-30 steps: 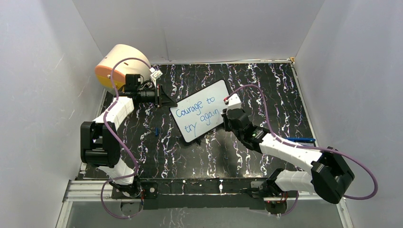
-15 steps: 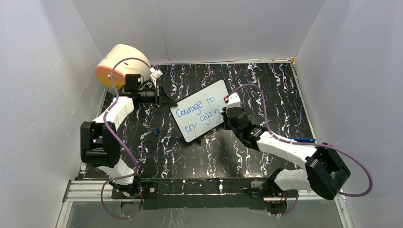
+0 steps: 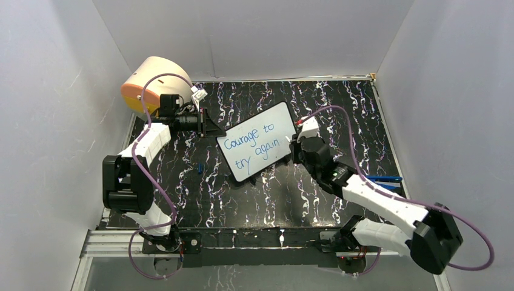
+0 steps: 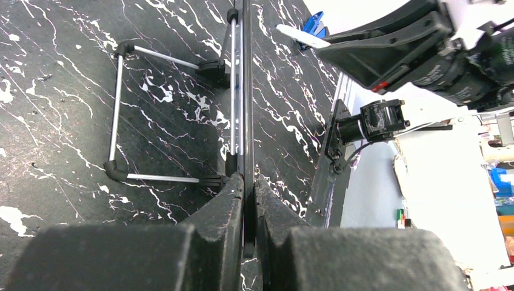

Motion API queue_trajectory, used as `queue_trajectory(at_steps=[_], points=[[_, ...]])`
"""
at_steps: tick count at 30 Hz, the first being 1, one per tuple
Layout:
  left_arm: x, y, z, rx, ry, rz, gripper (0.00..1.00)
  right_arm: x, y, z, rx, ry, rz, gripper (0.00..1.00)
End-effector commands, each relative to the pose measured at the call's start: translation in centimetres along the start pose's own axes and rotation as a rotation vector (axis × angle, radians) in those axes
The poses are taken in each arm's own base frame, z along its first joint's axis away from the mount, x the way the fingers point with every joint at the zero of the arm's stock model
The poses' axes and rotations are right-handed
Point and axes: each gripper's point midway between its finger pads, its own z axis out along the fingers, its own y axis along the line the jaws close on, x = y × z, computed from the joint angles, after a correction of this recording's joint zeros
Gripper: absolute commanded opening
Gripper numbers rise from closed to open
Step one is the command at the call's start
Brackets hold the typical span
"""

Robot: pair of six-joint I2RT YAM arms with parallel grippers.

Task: Write a sentence on the whiteboard
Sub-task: Write a sentence on the whiteboard, then close the pen cap at the center of the board.

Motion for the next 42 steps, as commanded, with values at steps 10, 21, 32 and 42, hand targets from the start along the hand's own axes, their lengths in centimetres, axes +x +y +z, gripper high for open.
queue_trajectory(at_steps=[10,21,32,42], points=[[-3.8,-0.7,-3.1,-0.311,-0.083,0.059,0.75,-3.8,-2.8,-5.6,0.049,-0.098,0.038,0.00],[-4.5,-2.5,-9.1,-0.666,-0.271,0.036,0.91,-4.6,-4.6,-8.3,0.087,-0.123,0.047,0.00],[0.5,-2.5,-12.6,-0.848,-0.414,-0.055,0.92,-4.5,-5.0,-9.2,0.086,-0.140,0.055,0.00],[7.3,5.0,-11.7,-1.045,-0.251,-0.381,0.86,-4.4,-5.4,-10.2,0.081,-0.154,0.059,0.00]])
